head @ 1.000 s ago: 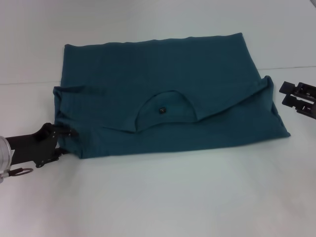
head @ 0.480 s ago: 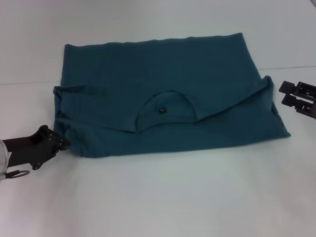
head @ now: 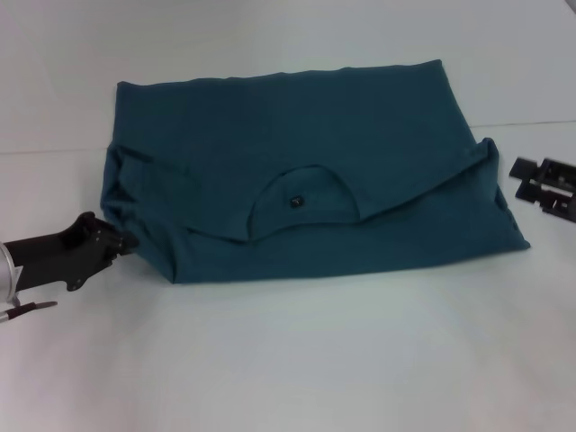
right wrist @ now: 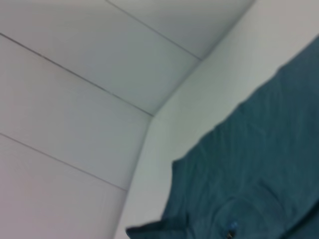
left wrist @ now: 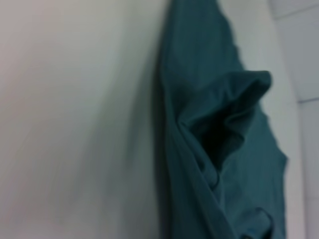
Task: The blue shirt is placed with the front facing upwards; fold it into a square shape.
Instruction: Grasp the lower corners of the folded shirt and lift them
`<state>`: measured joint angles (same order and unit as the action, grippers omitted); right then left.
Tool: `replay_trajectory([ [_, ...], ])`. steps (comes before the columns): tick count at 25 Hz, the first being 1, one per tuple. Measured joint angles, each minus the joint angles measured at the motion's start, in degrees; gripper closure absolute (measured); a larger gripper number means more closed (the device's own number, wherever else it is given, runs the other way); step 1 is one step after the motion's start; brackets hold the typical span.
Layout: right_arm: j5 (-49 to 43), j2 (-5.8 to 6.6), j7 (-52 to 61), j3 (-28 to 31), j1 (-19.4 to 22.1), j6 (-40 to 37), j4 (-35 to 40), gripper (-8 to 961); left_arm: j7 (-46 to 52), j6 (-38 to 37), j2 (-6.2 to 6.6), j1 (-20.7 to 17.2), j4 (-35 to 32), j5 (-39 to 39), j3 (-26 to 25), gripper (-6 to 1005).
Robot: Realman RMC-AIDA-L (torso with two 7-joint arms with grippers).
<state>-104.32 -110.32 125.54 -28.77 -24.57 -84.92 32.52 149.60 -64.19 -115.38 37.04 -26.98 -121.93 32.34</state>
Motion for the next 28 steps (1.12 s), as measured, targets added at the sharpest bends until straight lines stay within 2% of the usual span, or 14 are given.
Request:
replay_trajectory([
  [4, -5.58, 1.65, 1.98, -0.10, -0.93, -0.21, 0.51, 324, -2.58, -1.19, 0.24, -0.09, -0.08, 0.40, -0.83, 956],
  [6, -8.43, 2.90, 3.12, -0.15, -1.77, -0.58, 0.84, 324, -3.85, -1.65, 0.31, -0.06, -0.20, 0.57, -0.92, 956],
  [9, -14.10, 5.66, 6.57, -0.15, -3.76, -0.70, 1.18, 324, -5.67, -2.45, 0.36, 0.20, -0.32, 0.86, -1.26, 956],
  [11, -18.31, 6.98, 9.21, -0.14, -5.18, -0.04, 1.55, 323, -6.04, -2.52, 0.36, 0.39, -0.35, 0.89, -1.34, 956],
  [13, -21.28, 7.68, 11.30, 0.02, -6.26, 0.68, 2.47, 323, -6.05, -2.27, 0.35, 0.64, -0.35, 0.91, -1.34, 956],
  [19, -26.09, 8.48, 17.92, -1.27, -8.38, 1.46, 9.07, 323, -5.91, -1.95, -0.07, 1.26, -0.16, 1.58, -1.34, 957],
  [23, -33.38, 9.05, 20.39, -2.89, -11.46, 1.53, 9.78, 322, -5.88, -2.19, -0.10, 1.21, -0.27, 2.49, -1.31, 957],
  [28, -36.66, 7.01, 18.90, -4.06, -13.13, 6.04, 8.33, 322, -6.13, -2.20, -0.11, 0.59, -0.37, 3.24, -1.31, 957],
])
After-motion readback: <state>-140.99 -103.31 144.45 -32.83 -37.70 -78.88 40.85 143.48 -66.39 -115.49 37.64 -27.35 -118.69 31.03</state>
